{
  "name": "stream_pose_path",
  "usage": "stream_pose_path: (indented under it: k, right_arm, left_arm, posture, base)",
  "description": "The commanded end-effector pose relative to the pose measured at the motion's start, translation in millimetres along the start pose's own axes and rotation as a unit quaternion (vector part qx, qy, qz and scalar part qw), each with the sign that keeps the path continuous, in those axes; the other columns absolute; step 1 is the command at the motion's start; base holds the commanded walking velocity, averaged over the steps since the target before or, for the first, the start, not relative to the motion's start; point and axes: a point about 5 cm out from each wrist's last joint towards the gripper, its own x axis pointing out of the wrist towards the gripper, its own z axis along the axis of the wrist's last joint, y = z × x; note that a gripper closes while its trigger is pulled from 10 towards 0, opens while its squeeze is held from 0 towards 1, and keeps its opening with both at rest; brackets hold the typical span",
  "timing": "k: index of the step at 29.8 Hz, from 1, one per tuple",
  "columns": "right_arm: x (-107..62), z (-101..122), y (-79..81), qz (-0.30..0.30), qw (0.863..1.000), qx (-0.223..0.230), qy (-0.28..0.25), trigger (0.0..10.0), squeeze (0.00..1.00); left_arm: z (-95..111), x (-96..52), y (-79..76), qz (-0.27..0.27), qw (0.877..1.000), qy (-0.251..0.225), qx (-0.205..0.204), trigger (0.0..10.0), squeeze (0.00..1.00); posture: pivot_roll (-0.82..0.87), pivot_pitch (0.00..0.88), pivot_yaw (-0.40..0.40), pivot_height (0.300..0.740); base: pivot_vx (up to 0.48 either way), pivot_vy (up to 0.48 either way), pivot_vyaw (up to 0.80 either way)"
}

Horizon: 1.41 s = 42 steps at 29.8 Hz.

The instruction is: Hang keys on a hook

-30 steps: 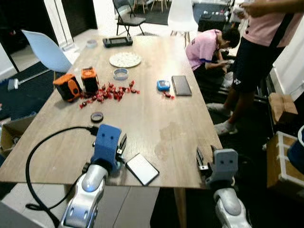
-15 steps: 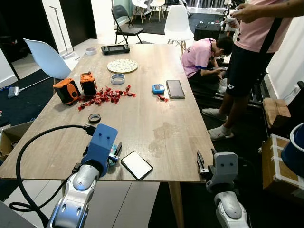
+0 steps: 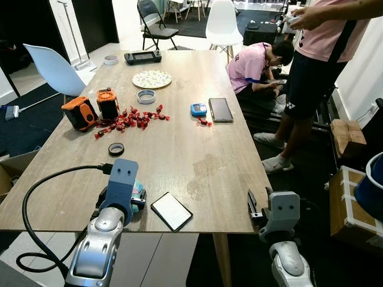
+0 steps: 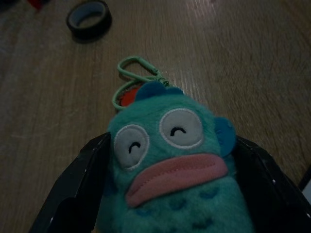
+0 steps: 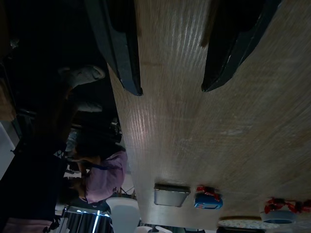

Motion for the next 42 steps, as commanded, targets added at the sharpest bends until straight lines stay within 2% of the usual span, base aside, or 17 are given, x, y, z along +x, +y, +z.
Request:
stream_pose_path:
  k: [1, 2, 3, 4, 8, 9, 10, 11, 13, 14, 19, 24, 28, 29, 32, 38, 42]
  right_arm:
    - [-5.7, -8.0, -1.4, -0.003, 1.000, -0.001, 0.020, 10.0, 0.00]
    - [-5.2, -7.8, -1.1, -0.003, 1.000, -0.001, 0.020, 10.0, 0.00]
    - [-4.8, -7.7, -0.9, -0.003, 1.000, -0.001, 0.020, 10.0, 0.00]
    - [-4.3, -7.4, -0.5, -0.002, 1.000, 0.000, 0.020, 10.0, 0.00]
    - [-2.8, -7.1, -0.2, 0.000, 1.000, -0.001, 0.019, 10.0, 0.00]
    - [-2.1, -6.7, 0.3, 0.001, 1.000, -0.001, 0.018, 10.0, 0.00]
    - [-2.1, -6.7, 0.3, 0.001, 1.000, -0.001, 0.018, 10.0, 0.00]
    - [-1.9, -6.5, 0.5, 0.001, 1.000, -0.001, 0.018, 10.0, 0.00]
    - [-1.6, -6.6, 0.4, 0.002, 1.000, -0.001, 0.018, 10.0, 0.00]
    - [-0.7, -6.4, 0.5, 0.003, 1.000, -0.001, 0.017, 10.0, 0.00]
    - [0.5, -5.2, 0.8, 0.003, 1.000, -0.001, 0.015, 10.0, 0.00]
    - [4.2, 3.0, 0.3, 0.001, 1.000, 0.002, -0.001, 10.0, 0.00]
    - [6.3, 9.1, 1.8, 0.004, 1.000, 0.004, -0.013, 10.0, 0.00]
    - [10.6, 21.3, 6.1, 0.014, 0.999, 0.011, -0.037, 10.0, 0.00]
    - [14.5, 33.9, 11.4, 0.027, 0.997, 0.020, -0.062, 10.0, 0.00]
    - [19.1, 59.4, 20.7, 0.046, 0.992, 0.045, -0.111, 10.0, 0.00]
    - [18.8, 66.2, 17.0, 0.038, 0.991, 0.036, -0.127, 10.0, 0.00]
  left_arm:
    - [-26.3, 1.7, 5.1, 0.016, 0.998, 0.058, 0.002, 10.0, 0.00]
    - [-27.6, 2.0, 6.5, 0.025, 0.998, 0.061, -0.004, 3.3, 0.00]
    - [-27.9, 2.1, 7.2, 0.030, 0.998, 0.061, -0.009, 3.3, 0.00]
    - [-27.0, 1.8, 7.9, 0.033, 0.998, 0.061, -0.013, 0.0, 0.00]
    - [-18.2, 0.5, 9.4, 0.033, 0.998, 0.043, -0.023, 0.0, 0.00]
    - [-7.6, -1.3, 8.7, 0.023, 0.999, 0.017, -0.030, 1.3, 0.00]
    - [-7.6, -1.3, 8.7, 0.023, 0.999, 0.017, -0.030, 1.3, 0.00]
    - [-3.0, -1.8, 8.4, 0.020, 0.999, 0.003, -0.035, 10.0, 0.00]
    - [5.8, -2.8, 6.8, 0.011, 0.999, -0.024, -0.043, 10.0, 0.00]
    - [24.7, -5.1, 5.1, 0.002, 0.994, -0.084, -0.065, 10.0, 0.00]
    - [45.5, -8.3, 6.6, 0.001, 0.984, -0.144, -0.104, 10.0, 0.00]
    - [78.9, -17.2, 16.6, 0.020, 0.959, -0.235, -0.160, 10.0, 0.00]
    - [80.9, -17.0, 21.3, 0.040, 0.958, -0.239, -0.153, 10.0, 0.00]
    - [80.4, -15.8, 28.5, 0.072, 0.956, -0.245, -0.145, 10.0, 0.00]
    - [76.2, -13.3, 31.9, 0.087, 0.956, -0.242, -0.143, 10.0, 0.00]
    - [65.4, -12.8, 18.4, 0.060, 0.962, -0.242, -0.114, 10.0, 0.00]
    - [63.2, -15.0, 10.6, 0.044, 0.962, -0.253, -0.091, 10.0, 0.00]
  posture:
    - [0.09, 0.150, 0.029, 0.740]
    - [0.09, 0.150, 0.028, 0.740]
    - [0.09, 0.150, 0.028, 0.740]
    - [0.09, 0.150, 0.028, 0.740]
    - [0.09, 0.149, 0.024, 0.740]
    - [0.09, 0.149, 0.024, 0.740]
    - [0.09, 0.149, 0.024, 0.740]
    - [0.09, 0.149, 0.024, 0.740]
    - [0.10, 0.143, 0.018, 0.740]
    - [0.10, 0.139, 0.018, 0.740]
    - [0.10, 0.139, 0.018, 0.740]
    - [0.09, 0.131, 0.021, 0.740]
    - [0.09, 0.131, 0.021, 0.740]
    - [0.09, 0.133, 0.021, 0.740]
    - [0.09, 0.134, 0.020, 0.740]
    - [0.09, 0.138, 0.017, 0.740]
    - [0.09, 0.141, 0.014, 0.740]
  base:
    - [0.000, 0.000, 0.00]
    - [0.000, 0.000, 0.00]
    - [0.000, 0.000, 0.00]
    - [0.000, 0.000, 0.00]
    - [0.000, 0.000, 0.00]
    - [0.000, 0.000, 0.00]
    - [0.000, 0.000, 0.00]
    - [0.000, 0.000, 0.00]
    - [0.000, 0.000, 0.00]
    - [0.000, 0.000, 0.00]
    - [0.000, 0.000, 0.00]
    - [0.000, 0.000, 0.00]
    - [0.000, 0.000, 0.00]
    - [0.000, 0.000, 0.00]
    - [0.000, 0.000, 0.00]
    - [0.000, 0.000, 0.00]
    - [0.000, 0.000, 0.00]
